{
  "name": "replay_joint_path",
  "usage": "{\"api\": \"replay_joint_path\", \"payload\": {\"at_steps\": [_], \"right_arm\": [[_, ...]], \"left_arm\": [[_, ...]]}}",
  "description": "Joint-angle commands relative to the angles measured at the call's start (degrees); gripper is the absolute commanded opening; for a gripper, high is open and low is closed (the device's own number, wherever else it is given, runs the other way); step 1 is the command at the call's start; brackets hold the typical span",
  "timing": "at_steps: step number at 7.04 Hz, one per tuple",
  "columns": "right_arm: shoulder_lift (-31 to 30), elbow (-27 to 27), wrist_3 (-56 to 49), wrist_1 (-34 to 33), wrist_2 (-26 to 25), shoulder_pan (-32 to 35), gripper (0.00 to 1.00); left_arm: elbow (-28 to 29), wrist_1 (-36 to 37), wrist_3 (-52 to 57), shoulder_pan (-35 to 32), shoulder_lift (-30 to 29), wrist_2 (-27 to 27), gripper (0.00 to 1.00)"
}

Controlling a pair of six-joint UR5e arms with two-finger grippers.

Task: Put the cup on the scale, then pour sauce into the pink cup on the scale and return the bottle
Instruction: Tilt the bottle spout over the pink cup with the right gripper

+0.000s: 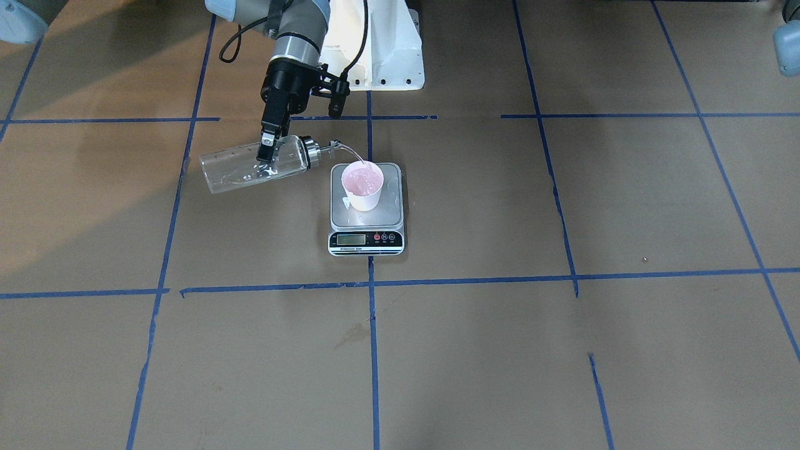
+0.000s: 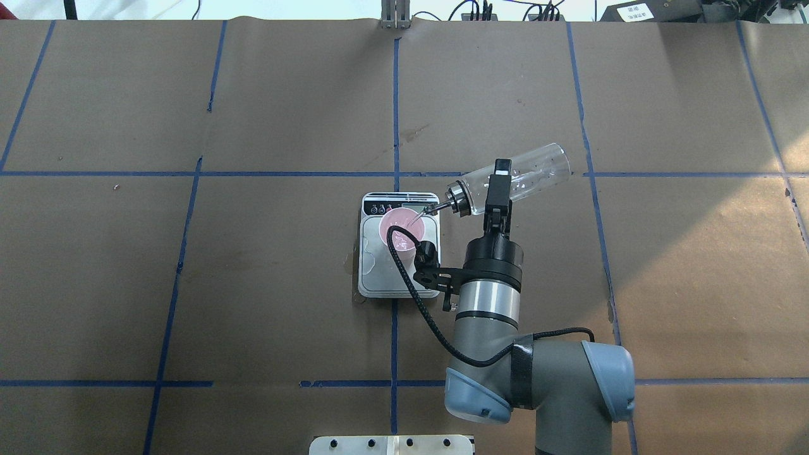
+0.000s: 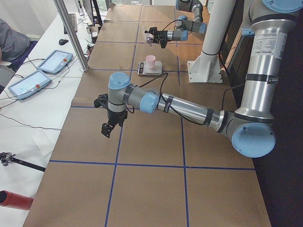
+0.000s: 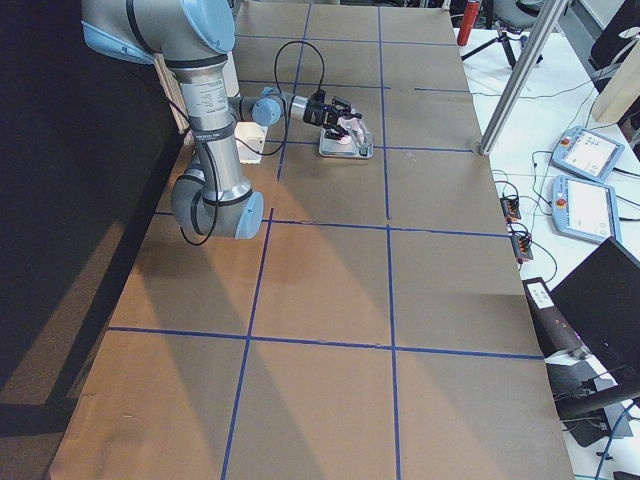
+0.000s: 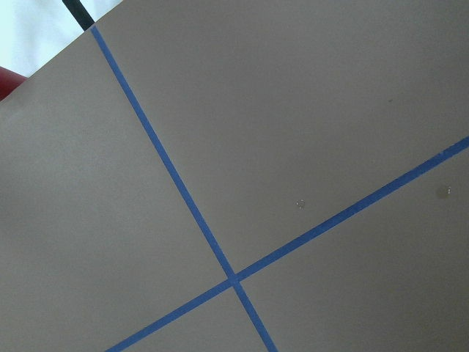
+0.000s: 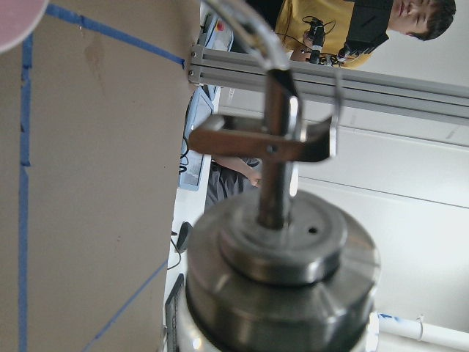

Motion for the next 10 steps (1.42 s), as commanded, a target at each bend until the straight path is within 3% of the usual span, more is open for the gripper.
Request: {"api": "replay_joint_path", "payload": {"at_steps": [1, 4, 6, 8, 10], "right_arm": [[-0.59, -2.67, 2.12, 10.65, 1.63, -0.27, 0.00], [-0.16, -1.74, 5.37, 18.58, 6.44, -0.01, 0.00], [-2.77, 6.41, 6.94, 19.92, 10.49, 0.43, 0.00], [-4.72, 10.39, 18.32, 19.92, 14.79, 1.39, 0.00], [-4.64, 11.72, 33.26, 20.09, 24.52, 6.73, 0.00]], "left_arm": [[-0.26, 0.00, -0.02, -0.02, -0.03, 0.00, 1.00], [-0.34, 0.00, -0.11, -0.02, -0.12, -0.09, 1.00], [-0.26, 0.00, -0.20, -0.02, -0.12, -0.09, 1.00], [-0.34, 0.00, -0.29, -0.02, -0.29, -0.09, 1.00], [-0.61, 0.09, -0.55, -0.54, -0.47, 0.00, 1.00]]}}
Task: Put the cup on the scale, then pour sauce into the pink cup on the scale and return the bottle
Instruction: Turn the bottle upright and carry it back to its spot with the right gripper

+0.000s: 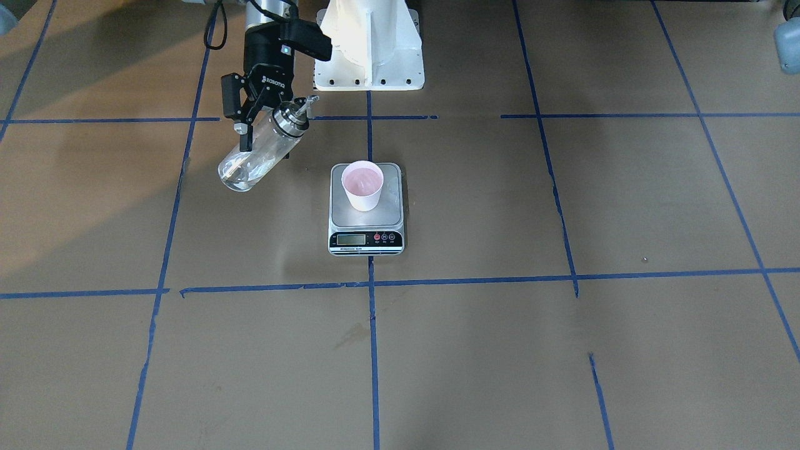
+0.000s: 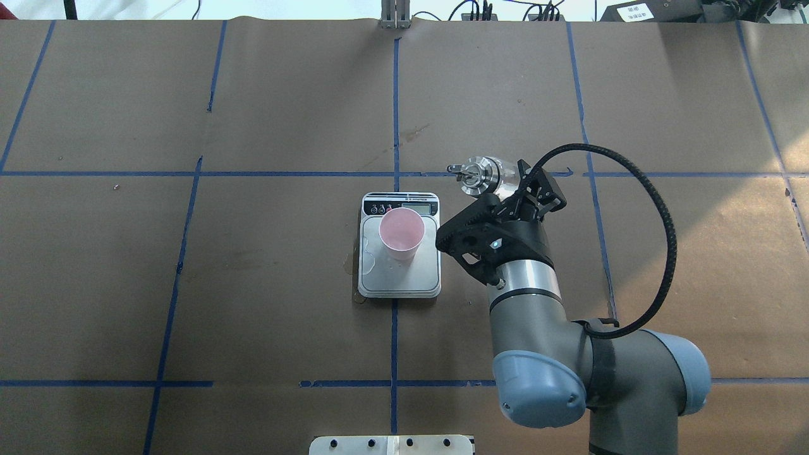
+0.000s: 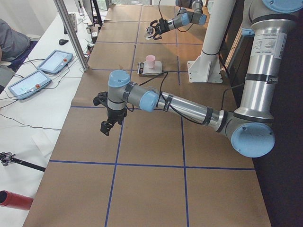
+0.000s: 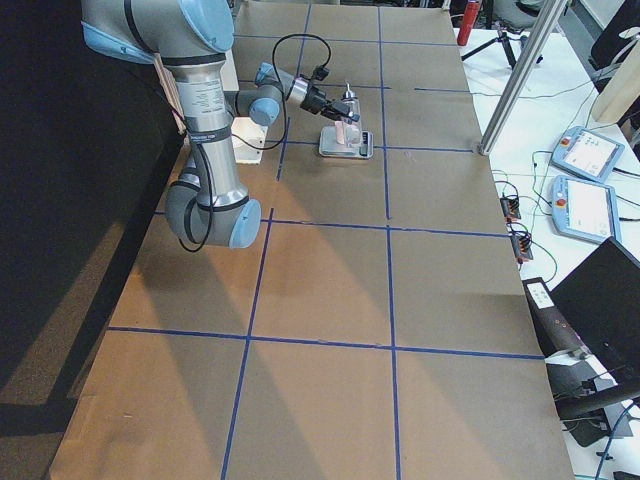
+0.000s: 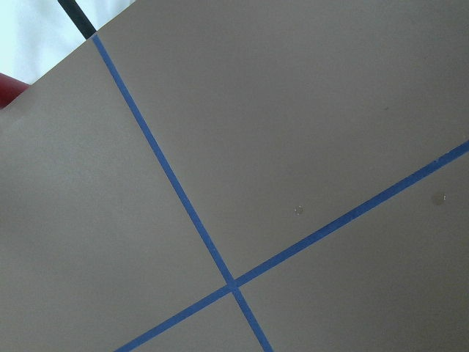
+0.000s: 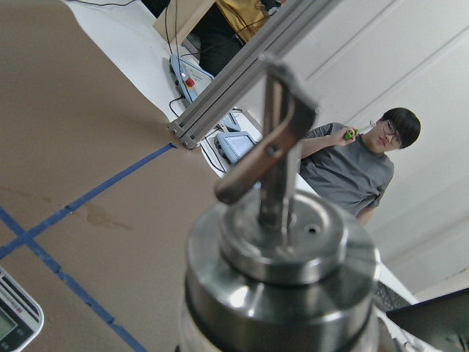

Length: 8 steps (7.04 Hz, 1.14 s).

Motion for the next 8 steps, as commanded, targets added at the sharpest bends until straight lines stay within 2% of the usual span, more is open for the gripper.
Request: {"api": "replay_joint_path", "payload": {"at_steps": [1, 2, 3, 4, 5, 6, 7, 8], "right_arm": [[0.33, 2.04, 10.86, 0.10, 15.30, 8.73, 0.00], [-0.01, 2.05, 13.15, 0.02, 22.53, 12.78, 0.00], [-2.28, 1.97, 19.62, 0.19, 22.86, 13.43, 0.00], [-6.82, 0.23, 25.25, 7.67, 22.78, 13.18, 0.00], [-12.44, -3.45, 25.48, 22.54, 22.95, 13.18, 0.00], [-16.58, -7.83, 25.48, 34.35, 22.78, 13.18, 0.00], [-17.76, -9.27, 25.57, 38.12, 22.43, 13.26, 0.00], [-20.47, -8.85, 25.57, 38.51, 21.47, 13.26, 0.00]], "left_arm": [[-0.08, 0.03, -0.18, -0.15, -0.24, -0.02, 1.00], [-0.08, 0.03, -0.18, -0.15, -0.33, 0.07, 1.00], [-0.17, 0.03, -0.18, -0.23, -0.42, 0.07, 1.00], [-0.87, 0.03, -0.18, -0.24, -0.42, 0.07, 1.00], [-1.31, 0.12, -0.26, -0.15, -0.51, 0.07, 1.00], [-1.23, 0.03, -0.26, -0.15, -0.51, 0.15, 1.00], [-1.40, 0.03, -0.26, -0.23, -0.42, 0.07, 1.00], [-1.40, 0.12, -0.26, -0.24, -0.42, 0.07, 1.00]]}}
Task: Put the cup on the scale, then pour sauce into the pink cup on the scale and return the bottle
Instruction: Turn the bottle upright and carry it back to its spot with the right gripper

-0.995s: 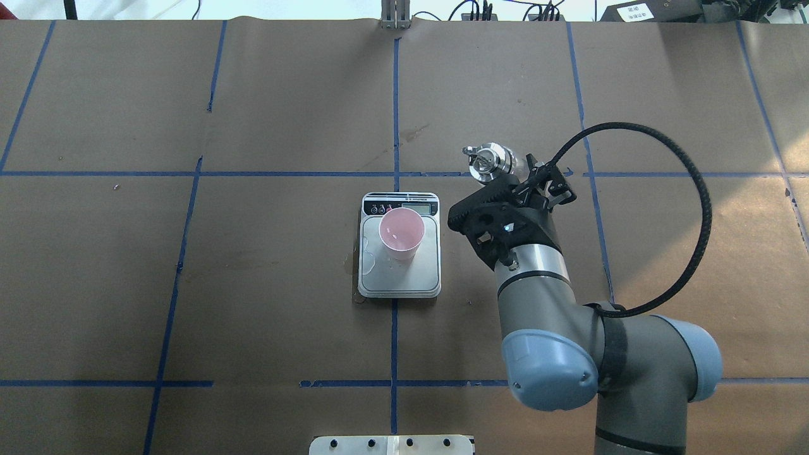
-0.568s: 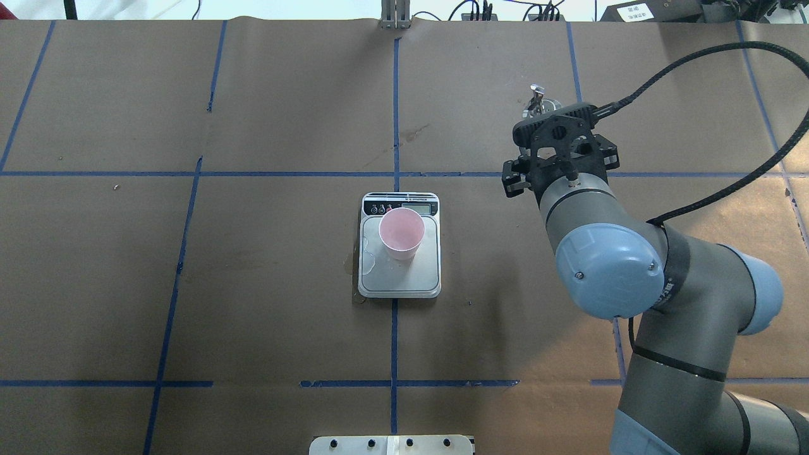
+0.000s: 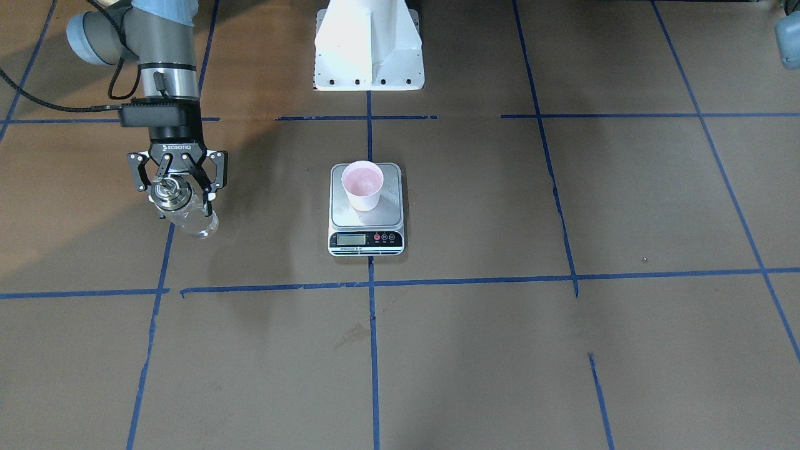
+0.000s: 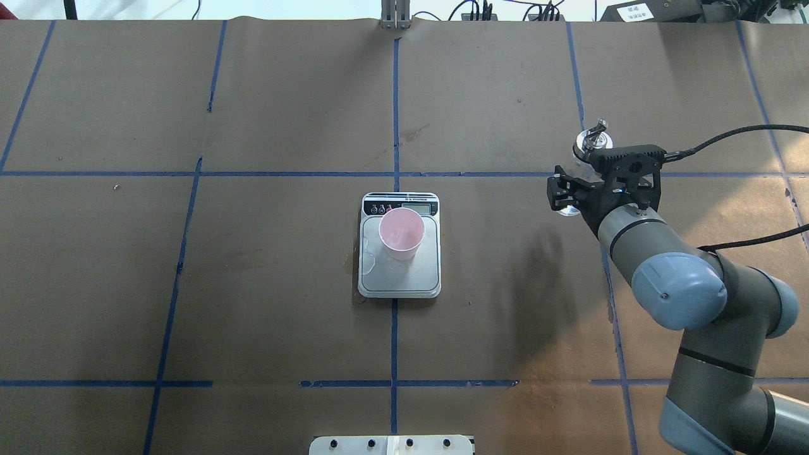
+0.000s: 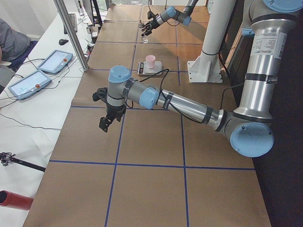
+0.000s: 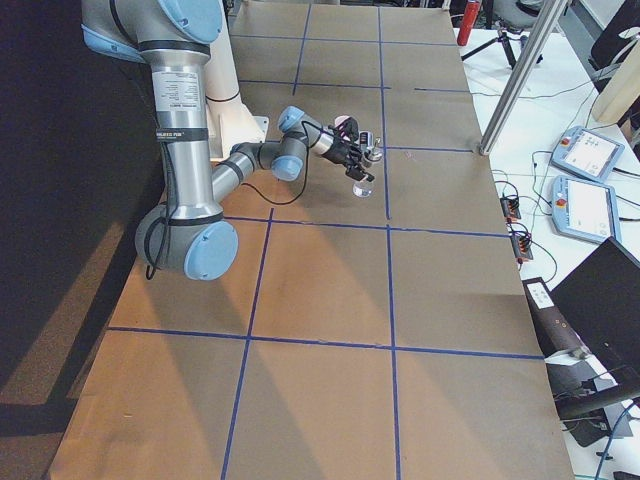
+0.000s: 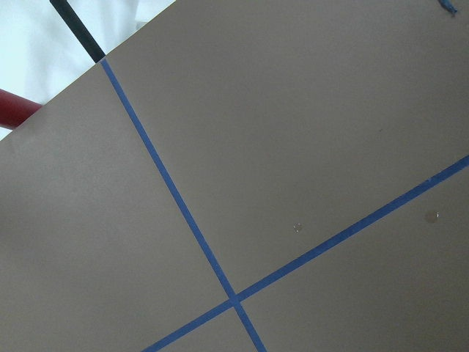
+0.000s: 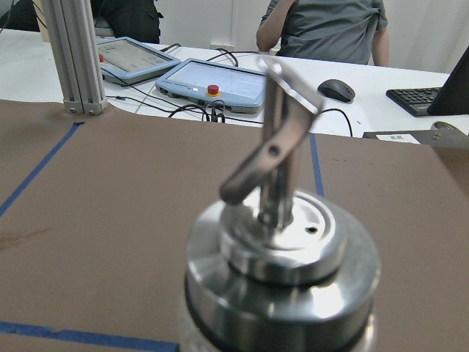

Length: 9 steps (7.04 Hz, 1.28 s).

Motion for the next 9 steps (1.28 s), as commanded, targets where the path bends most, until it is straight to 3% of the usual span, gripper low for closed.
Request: {"api": "replay_joint_path", "payload": {"at_steps": [1, 3, 9], "right_arm": [[-5.13, -0.74, 0.20, 3.51, -1.54, 0.04, 0.00], [-6.81, -1.18, 7.64, 3.60, -1.55, -0.04, 0.00], [-7.09, -3.55, 7.68, 3.51, -0.85, -1.09, 0.00]], "left_arm": [[-0.07, 0.06, -0.01, -0.04, 0.12, -0.02, 1.00], [-0.16, -0.02, -0.01, 0.05, 0.12, 0.06, 1.00], [0.02, -0.03, -0.01, 0.05, 0.03, 0.24, 1.00]]}}
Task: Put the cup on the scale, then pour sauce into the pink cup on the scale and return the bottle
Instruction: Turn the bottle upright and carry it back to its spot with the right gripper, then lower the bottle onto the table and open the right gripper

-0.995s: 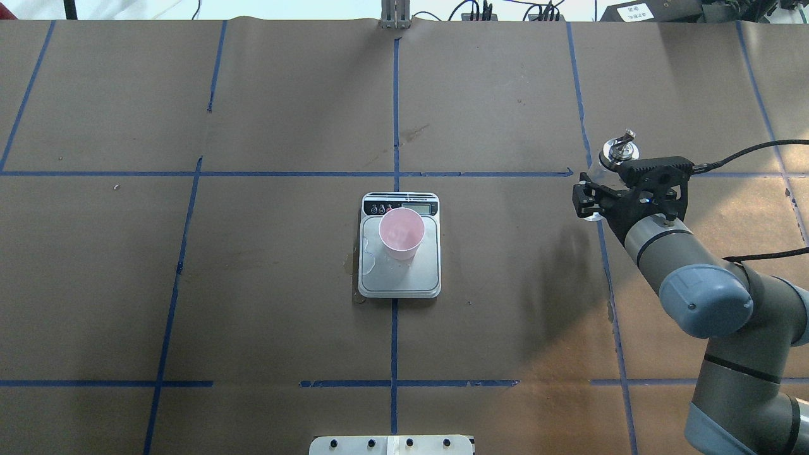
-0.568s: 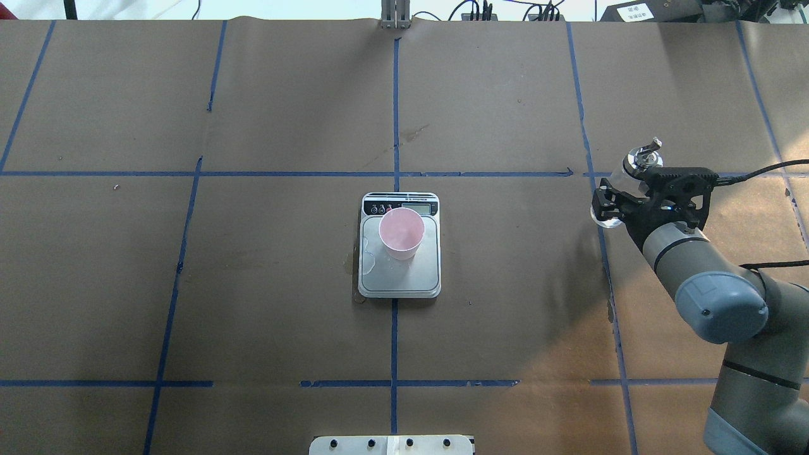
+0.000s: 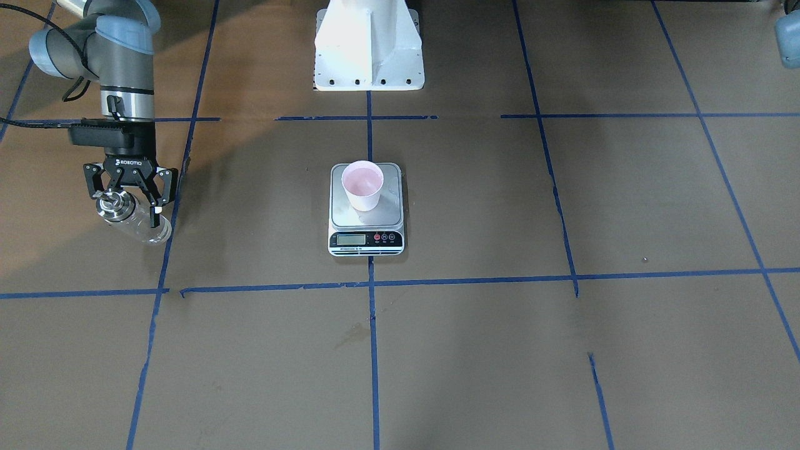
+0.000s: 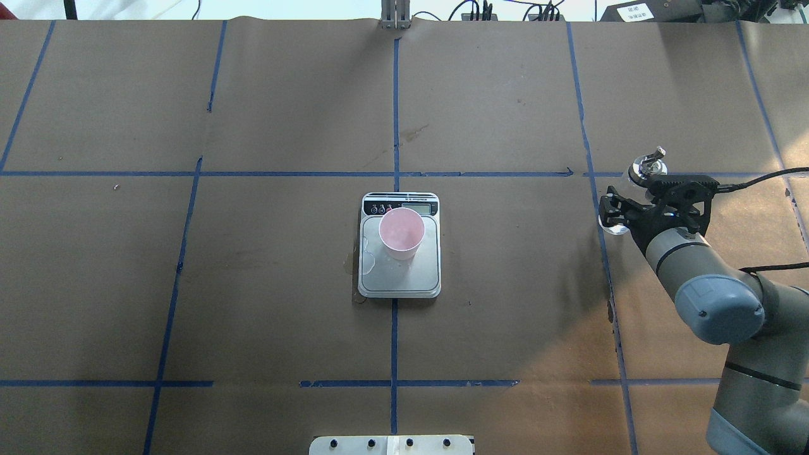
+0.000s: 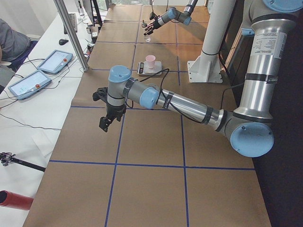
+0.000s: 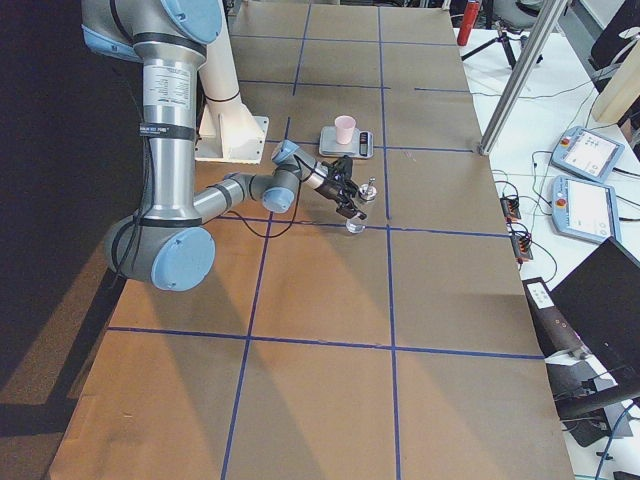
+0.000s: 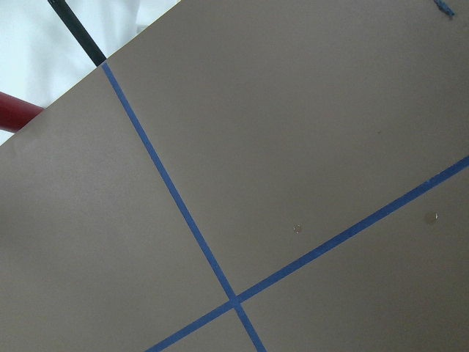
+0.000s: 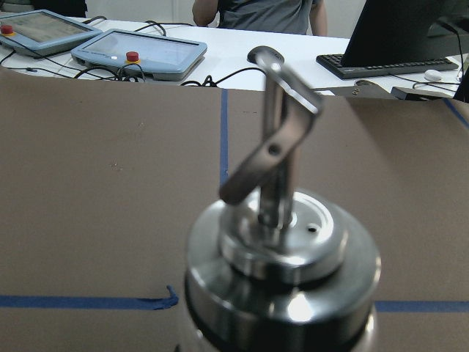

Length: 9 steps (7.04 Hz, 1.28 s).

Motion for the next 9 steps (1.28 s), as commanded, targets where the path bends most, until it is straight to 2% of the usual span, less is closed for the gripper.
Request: {"api": "replay_joint_path", "payload": {"at_steps": [1, 2, 3, 4, 5, 7, 9], "right_arm": [[0.55, -0.09, 0.01, 0.00, 0.15, -1.22, 0.00], [0.55, -0.17, 0.01, 0.00, 0.15, -1.92, 0.08], [0.55, -0.26, -0.08, 0.09, 0.06, -2.36, 0.31], [0.55, -0.44, -0.17, 0.09, -0.20, -2.80, 0.72], [0.55, -0.44, -0.08, 0.09, -0.29, -2.81, 0.99], [0.29, 1.22, -0.69, -0.09, 0.67, -2.63, 1.00], [-5.91, 7.36, -1.14, -0.79, 14.84, -1.84, 1.00]], "left_arm": [[0.09, 0.00, 0.00, 0.00, 0.00, -0.02, 1.00], [0.18, 0.00, 0.00, 0.00, -0.09, 0.07, 1.00], [0.27, 0.00, 0.00, 0.00, -0.09, 0.07, 1.00], [0.53, 0.00, 0.00, 0.09, -0.09, 0.15, 1.00], [0.53, 0.00, 0.00, 0.09, -0.09, 0.16, 1.00], [0.45, 0.00, 0.00, 0.09, -0.09, 0.16, 1.00], [0.36, 0.00, -0.09, 0.09, -0.09, 0.16, 1.00]]}}
